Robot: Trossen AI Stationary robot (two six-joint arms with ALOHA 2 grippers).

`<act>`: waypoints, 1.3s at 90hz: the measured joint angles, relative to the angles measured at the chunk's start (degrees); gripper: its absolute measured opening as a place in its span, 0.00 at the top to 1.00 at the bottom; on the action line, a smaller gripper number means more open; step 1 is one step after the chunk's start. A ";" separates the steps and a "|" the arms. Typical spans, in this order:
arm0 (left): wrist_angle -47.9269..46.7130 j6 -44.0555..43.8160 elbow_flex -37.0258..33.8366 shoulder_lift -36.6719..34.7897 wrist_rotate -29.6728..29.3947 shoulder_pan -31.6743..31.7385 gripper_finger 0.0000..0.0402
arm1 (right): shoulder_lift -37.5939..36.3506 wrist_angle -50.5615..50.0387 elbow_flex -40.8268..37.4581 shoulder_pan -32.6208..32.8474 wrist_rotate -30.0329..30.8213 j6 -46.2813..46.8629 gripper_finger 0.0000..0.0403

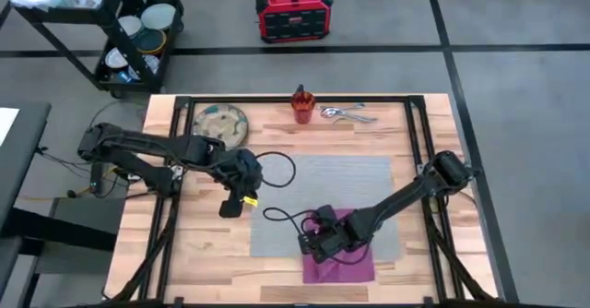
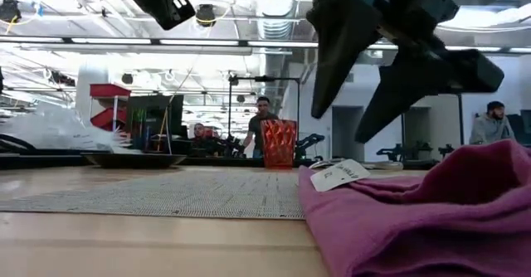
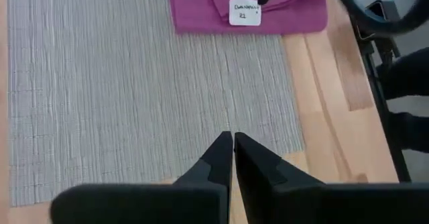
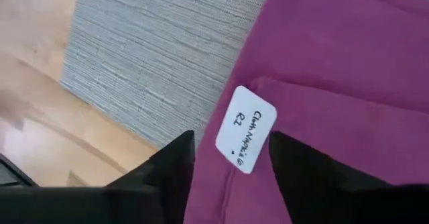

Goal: Set table place
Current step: Fold the pink table napkin

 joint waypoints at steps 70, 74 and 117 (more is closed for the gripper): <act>0.20 0.57 0.02 0.01 -0.02 0.00 1.00 | -0.01 4.21 -4.53 -0.28 0.22 2.67 0.63; 0.20 0.57 0.02 0.01 0.00 0.00 1.00 | -0.01 4.33 -4.53 -0.07 0.22 2.80 0.63; 0.20 0.61 0.04 0.01 0.00 0.00 1.00 | -0.01 7.03 -4.53 -0.02 0.24 -0.04 0.85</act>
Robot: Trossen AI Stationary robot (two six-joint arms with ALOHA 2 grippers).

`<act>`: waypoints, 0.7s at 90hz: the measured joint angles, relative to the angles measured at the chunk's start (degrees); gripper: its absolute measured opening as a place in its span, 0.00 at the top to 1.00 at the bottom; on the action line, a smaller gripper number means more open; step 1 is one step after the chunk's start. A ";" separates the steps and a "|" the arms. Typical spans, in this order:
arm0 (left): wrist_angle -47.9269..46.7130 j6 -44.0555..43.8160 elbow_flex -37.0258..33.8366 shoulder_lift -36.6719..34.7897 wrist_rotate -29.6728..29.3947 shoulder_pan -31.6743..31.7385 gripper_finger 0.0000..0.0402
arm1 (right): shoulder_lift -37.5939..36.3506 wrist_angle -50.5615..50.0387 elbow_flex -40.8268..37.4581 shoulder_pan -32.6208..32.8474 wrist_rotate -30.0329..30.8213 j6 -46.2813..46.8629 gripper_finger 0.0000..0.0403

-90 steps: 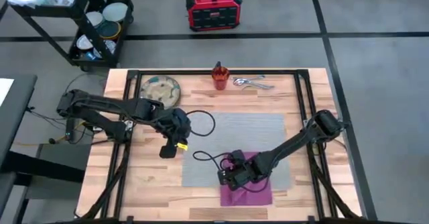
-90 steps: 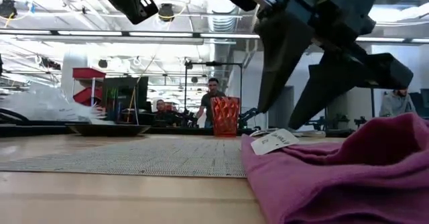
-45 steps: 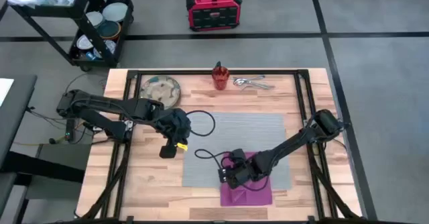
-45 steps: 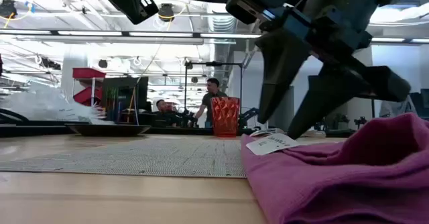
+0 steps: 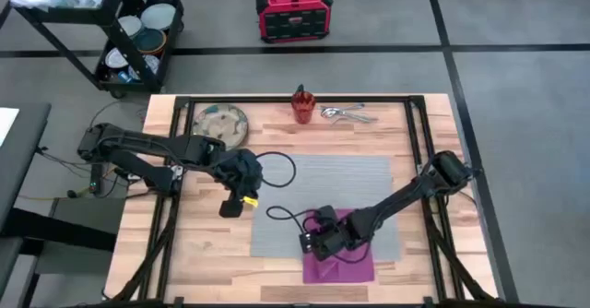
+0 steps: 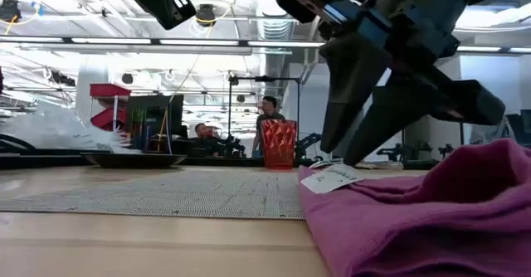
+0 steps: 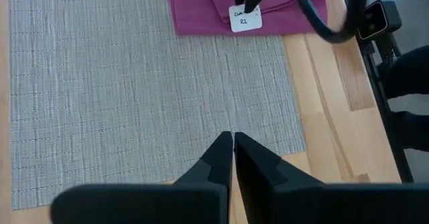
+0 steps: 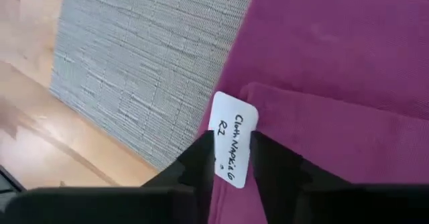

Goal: Set table place
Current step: Fold the pink table napkin

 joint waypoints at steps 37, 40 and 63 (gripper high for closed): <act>-0.07 0.00 0.02 0.01 -0.02 0.00 1.00 | 0.00 -0.34 0.02 0.17 2.75 -0.81 0.93; -0.15 0.00 0.02 0.00 0.00 0.00 1.00 | 0.01 -0.27 0.02 0.17 2.89 -0.84 0.92; -1.09 0.47 0.02 0.01 -0.01 -0.01 1.00 | 0.02 0.20 0.02 0.08 2.89 -1.26 0.77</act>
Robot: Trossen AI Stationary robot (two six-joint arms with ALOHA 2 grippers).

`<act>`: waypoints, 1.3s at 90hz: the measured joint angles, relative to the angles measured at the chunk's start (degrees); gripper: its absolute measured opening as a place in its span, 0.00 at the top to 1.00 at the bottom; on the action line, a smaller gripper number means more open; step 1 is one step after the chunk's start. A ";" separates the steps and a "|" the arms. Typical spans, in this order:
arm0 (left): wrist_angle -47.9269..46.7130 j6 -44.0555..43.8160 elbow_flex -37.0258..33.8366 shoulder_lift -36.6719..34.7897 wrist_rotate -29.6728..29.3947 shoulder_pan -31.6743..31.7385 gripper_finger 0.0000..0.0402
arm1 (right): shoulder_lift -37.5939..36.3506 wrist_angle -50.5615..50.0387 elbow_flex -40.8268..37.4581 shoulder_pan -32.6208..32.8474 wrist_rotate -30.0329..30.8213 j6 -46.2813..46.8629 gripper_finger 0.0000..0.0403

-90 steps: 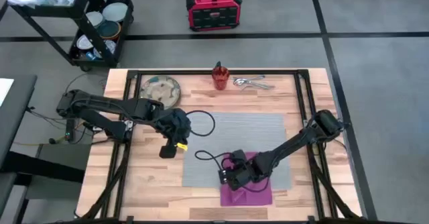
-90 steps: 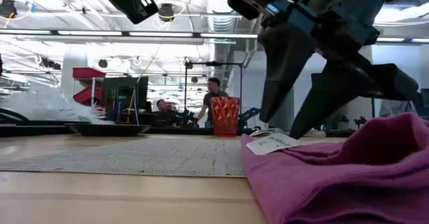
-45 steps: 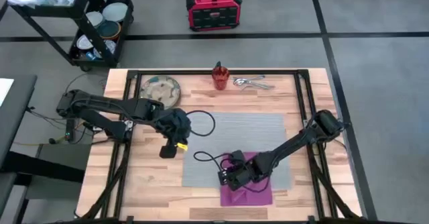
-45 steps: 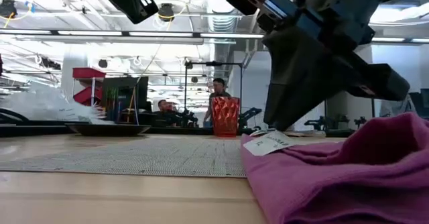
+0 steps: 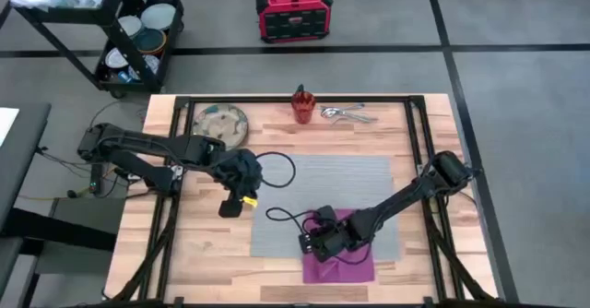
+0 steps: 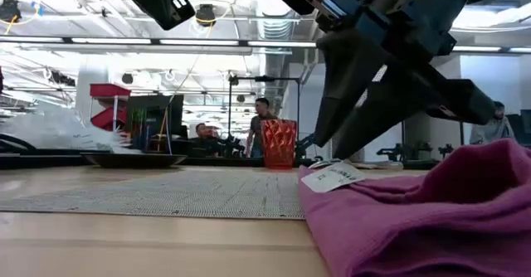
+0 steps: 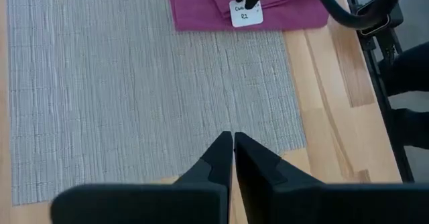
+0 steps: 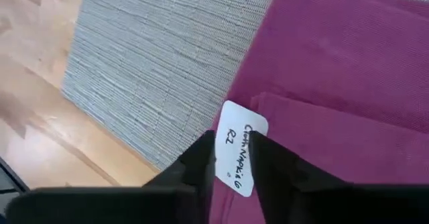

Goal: Set table place
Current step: Fold the pink table napkin

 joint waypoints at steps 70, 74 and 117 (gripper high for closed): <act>-0.08 1.02 0.04 0.04 -0.07 0.01 1.00 | 5.04 7.58 0.16 -0.21 -3.93 1.94 0.71; -0.11 1.15 0.04 0.02 -0.04 0.06 1.00 | 5.71 9.13 0.20 -0.17 -3.91 2.16 0.72; -0.38 1.83 0.04 0.01 -0.03 0.21 1.00 | 5.24 9.88 1.83 0.44 -1.82 -0.46 1.00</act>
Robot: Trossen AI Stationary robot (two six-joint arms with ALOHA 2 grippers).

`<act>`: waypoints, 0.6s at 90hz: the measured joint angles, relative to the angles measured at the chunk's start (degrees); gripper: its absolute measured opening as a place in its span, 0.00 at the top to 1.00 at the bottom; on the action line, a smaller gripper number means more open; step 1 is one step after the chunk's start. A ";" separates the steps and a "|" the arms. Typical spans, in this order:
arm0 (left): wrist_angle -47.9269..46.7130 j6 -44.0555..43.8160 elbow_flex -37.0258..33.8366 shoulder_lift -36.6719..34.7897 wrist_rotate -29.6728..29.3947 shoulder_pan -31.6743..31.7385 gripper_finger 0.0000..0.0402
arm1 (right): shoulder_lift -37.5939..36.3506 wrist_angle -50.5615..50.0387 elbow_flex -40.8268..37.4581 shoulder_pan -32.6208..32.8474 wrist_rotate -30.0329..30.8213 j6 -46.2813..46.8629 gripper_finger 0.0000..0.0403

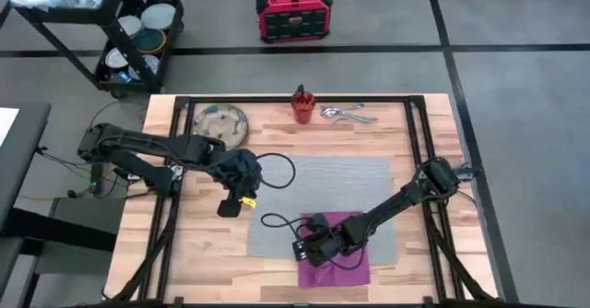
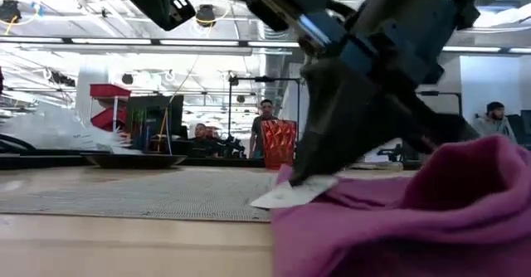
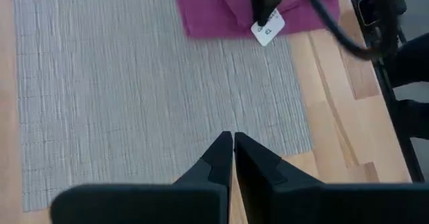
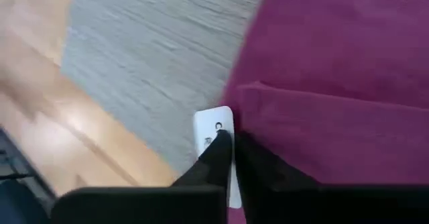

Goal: Set table place
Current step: Fold the pink table napkin

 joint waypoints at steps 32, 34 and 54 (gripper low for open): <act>0.07 -0.28 0.00 0.00 0.01 0.02 1.00 | -2.05 -8.68 6.33 1.33 3.28 -1.91 1.00; 0.08 -0.28 0.00 0.00 0.02 0.01 1.00 | -2.21 -9.86 6.98 1.55 3.31 -1.80 1.00; 2.29 -0.56 0.00 0.06 0.02 0.00 1.00 | -4.29 -23.80 11.09 4.43 5.48 3.52 1.00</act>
